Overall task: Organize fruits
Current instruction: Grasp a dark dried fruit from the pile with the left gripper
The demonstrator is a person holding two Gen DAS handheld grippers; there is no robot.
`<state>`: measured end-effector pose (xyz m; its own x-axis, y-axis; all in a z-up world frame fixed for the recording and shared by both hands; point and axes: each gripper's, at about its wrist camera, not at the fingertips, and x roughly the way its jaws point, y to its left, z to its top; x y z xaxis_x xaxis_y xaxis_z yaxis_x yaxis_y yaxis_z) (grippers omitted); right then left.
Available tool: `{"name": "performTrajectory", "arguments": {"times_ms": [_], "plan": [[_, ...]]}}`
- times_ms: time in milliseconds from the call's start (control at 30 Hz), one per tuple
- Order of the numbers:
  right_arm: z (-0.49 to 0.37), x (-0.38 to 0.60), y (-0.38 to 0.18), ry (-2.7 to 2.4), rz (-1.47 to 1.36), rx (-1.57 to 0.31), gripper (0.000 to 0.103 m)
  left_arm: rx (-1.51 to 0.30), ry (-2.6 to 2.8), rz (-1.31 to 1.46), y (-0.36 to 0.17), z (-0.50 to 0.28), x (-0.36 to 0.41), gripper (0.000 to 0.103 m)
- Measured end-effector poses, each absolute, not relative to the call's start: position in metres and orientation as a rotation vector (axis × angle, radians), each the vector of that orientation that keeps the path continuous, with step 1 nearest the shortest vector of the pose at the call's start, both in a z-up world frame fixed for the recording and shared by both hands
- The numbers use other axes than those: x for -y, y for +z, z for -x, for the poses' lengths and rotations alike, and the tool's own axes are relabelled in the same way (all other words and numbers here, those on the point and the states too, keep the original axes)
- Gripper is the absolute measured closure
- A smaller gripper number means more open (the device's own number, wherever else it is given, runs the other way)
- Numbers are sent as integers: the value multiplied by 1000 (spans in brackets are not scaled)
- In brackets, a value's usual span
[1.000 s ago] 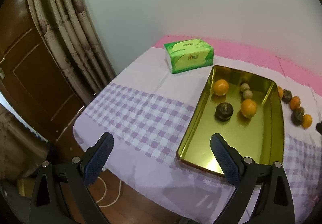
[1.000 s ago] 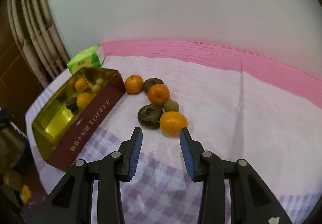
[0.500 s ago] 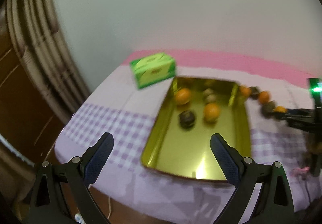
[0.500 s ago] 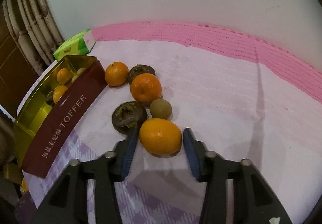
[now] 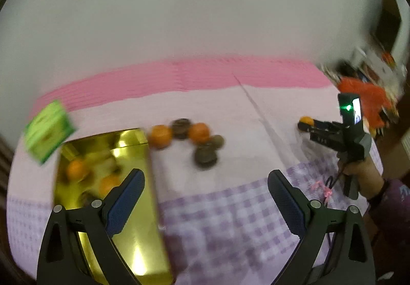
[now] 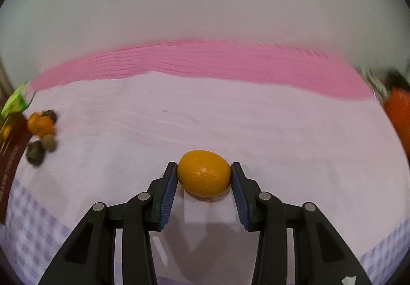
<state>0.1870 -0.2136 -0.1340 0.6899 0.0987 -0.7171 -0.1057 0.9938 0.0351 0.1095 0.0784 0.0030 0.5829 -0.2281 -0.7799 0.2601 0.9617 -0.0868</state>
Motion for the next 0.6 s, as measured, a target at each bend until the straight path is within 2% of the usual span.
{"name": "performTrajectory", "arguments": {"times_ms": [200,400,600], "plan": [[-183,228,-134,122,-77,-788,65,-1044,-358,-96,-52,-162,-51,7],[-187,236,-137,153,-109,-793,65,-1123,-312,-51,-76,-197,-58,10],[-186,235,-137,159,-122,-794,65,-1183,-262,-114,-98,-213,-50,24]]}}
